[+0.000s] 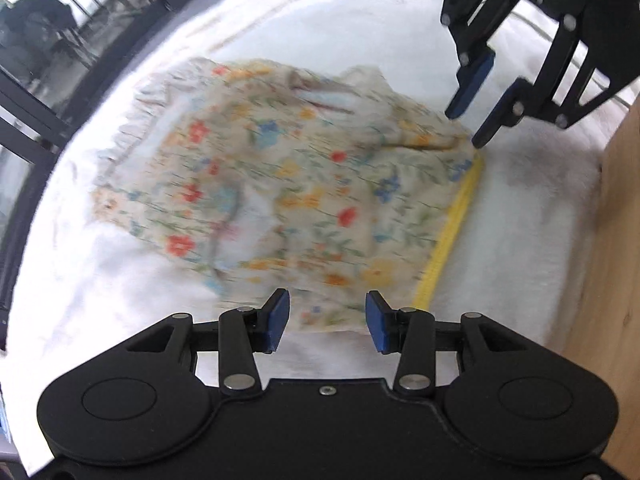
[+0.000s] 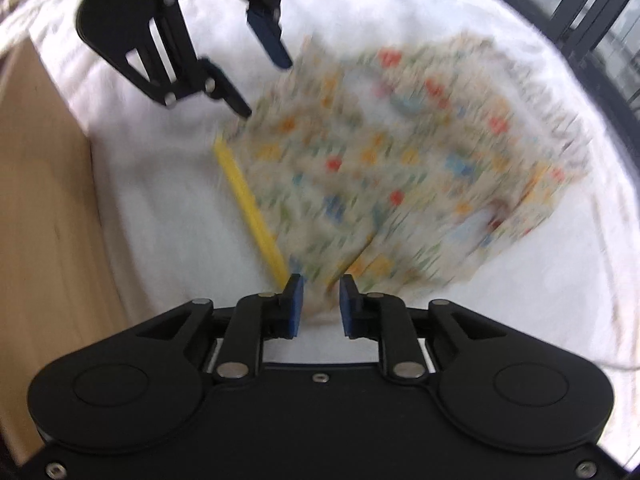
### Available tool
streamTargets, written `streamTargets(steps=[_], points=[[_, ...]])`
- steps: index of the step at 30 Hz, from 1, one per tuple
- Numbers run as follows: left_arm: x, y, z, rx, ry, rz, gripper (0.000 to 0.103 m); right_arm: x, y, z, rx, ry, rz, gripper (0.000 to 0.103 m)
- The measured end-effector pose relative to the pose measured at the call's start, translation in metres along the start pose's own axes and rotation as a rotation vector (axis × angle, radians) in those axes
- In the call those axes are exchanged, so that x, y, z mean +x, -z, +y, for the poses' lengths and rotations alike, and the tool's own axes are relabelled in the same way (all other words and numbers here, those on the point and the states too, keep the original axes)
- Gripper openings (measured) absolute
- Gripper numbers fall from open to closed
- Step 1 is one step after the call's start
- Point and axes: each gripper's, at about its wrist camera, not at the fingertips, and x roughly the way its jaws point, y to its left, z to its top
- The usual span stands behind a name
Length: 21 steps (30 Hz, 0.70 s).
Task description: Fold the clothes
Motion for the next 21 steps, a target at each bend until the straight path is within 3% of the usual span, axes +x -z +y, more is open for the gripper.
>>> streamTargets(steps=[5,8,11,14,16,18,21], points=[[0.025,0.001,0.008,-0.042,-0.058,0.046,0.043,-0.002,-0.013,-0.017,0.035,0.046,-0.053,0.031],[0.043,0.003,0.002,-0.053,-0.072,0.090,0.043,0.029,-0.010,-0.018,0.038,0.015,0.034,0.031],[0.051,0.009,-0.005,-0.014,-0.070,0.126,0.043,0.050,0.001,-0.005,-0.055,-0.006,0.130,0.031],[0.033,0.014,0.004,-0.002,-0.034,0.090,0.043,0.034,0.000,-0.009,-0.080,-0.038,0.096,0.031],[0.023,0.016,0.013,-0.015,-0.001,0.054,0.043,0.009,-0.019,-0.039,-0.059,-0.078,0.034,0.031],[0.009,0.014,0.032,-0.036,0.052,0.013,0.043,-0.005,-0.044,-0.077,-0.051,-0.057,-0.002,0.031],[0.012,0.010,0.056,-0.078,0.031,-0.020,0.046,-0.009,-0.102,-0.143,0.003,-0.024,-0.059,0.031]])
